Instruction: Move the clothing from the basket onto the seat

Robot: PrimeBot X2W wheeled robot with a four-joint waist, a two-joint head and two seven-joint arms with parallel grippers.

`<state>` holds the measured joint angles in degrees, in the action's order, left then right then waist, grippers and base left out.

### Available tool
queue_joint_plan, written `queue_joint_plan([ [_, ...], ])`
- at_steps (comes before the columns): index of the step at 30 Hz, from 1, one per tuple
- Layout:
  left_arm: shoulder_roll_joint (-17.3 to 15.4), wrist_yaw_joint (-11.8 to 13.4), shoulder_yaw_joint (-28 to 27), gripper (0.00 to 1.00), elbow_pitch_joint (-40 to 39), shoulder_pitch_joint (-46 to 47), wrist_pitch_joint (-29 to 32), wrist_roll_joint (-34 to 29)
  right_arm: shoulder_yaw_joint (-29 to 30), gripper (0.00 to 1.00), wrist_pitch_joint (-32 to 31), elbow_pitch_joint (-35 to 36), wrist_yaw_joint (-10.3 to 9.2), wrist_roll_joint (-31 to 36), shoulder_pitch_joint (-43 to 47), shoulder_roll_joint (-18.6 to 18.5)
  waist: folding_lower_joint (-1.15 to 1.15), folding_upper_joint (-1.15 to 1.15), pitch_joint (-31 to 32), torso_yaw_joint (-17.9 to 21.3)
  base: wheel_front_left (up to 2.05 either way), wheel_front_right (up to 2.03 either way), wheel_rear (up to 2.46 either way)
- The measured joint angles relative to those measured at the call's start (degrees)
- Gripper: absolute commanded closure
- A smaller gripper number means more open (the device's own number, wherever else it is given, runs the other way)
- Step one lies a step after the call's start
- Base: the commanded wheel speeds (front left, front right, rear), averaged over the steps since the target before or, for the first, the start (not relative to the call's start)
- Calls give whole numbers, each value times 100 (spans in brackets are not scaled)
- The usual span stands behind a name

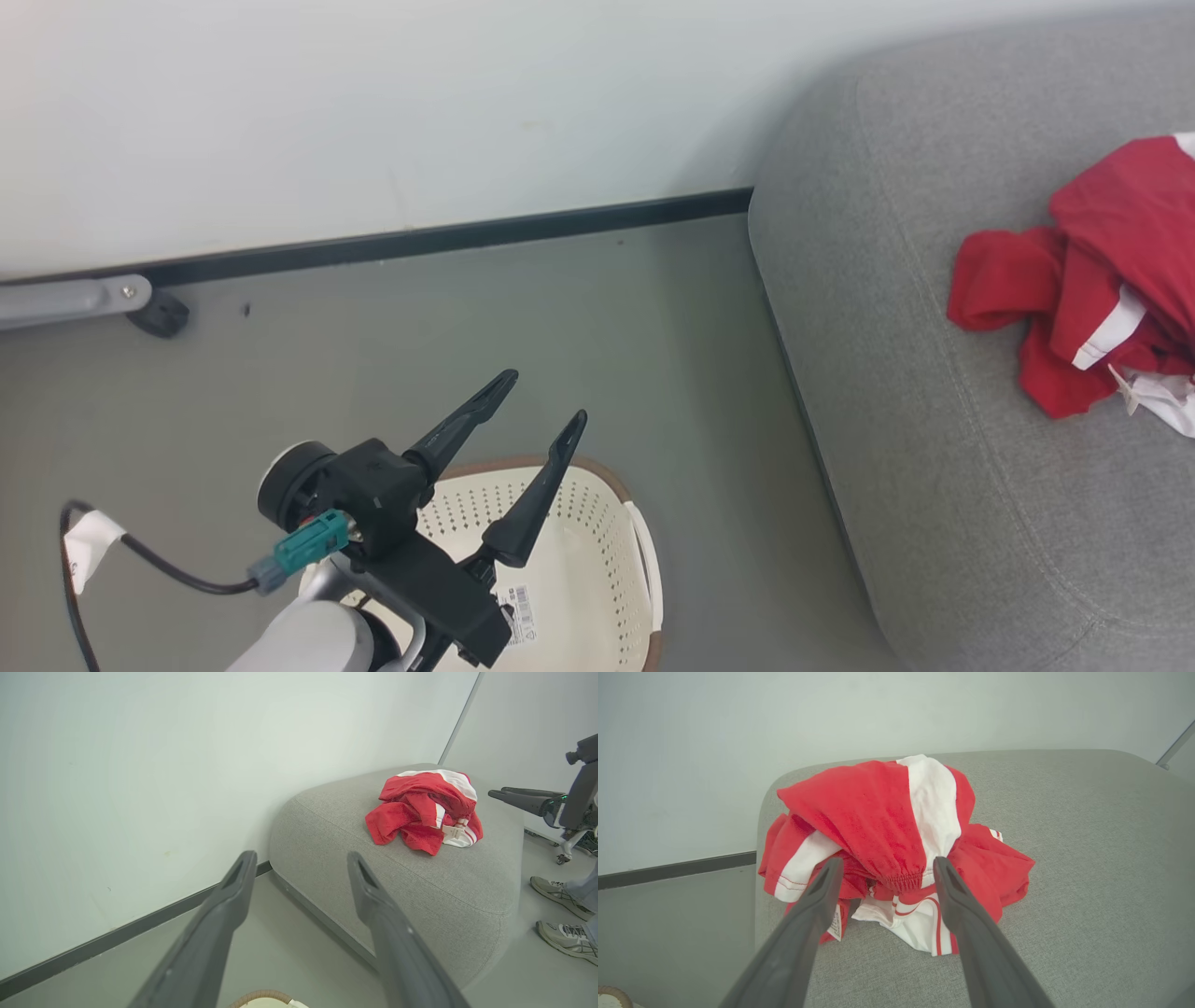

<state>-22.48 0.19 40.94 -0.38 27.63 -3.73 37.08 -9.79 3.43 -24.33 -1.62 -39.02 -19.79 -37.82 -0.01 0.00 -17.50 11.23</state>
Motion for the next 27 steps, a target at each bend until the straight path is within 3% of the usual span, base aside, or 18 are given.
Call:
queue_joint_plan([
  [6,34,114,-97,0,124,-188,-152,153,69,0,93,750,-99,15,417,12,0,0,339,-65,0,0,0],
  [12,37,382,-348,0,248,-413,-312,178,89,0,231,1333,-147,15,633,41,1,0,604,-278,0,0,0],
  [27,-91,593,-942,0,319,-1064,-623,313,8,0,626,2382,-343,23,1315,535,1,0,1123,-1056,0,0,0],
])
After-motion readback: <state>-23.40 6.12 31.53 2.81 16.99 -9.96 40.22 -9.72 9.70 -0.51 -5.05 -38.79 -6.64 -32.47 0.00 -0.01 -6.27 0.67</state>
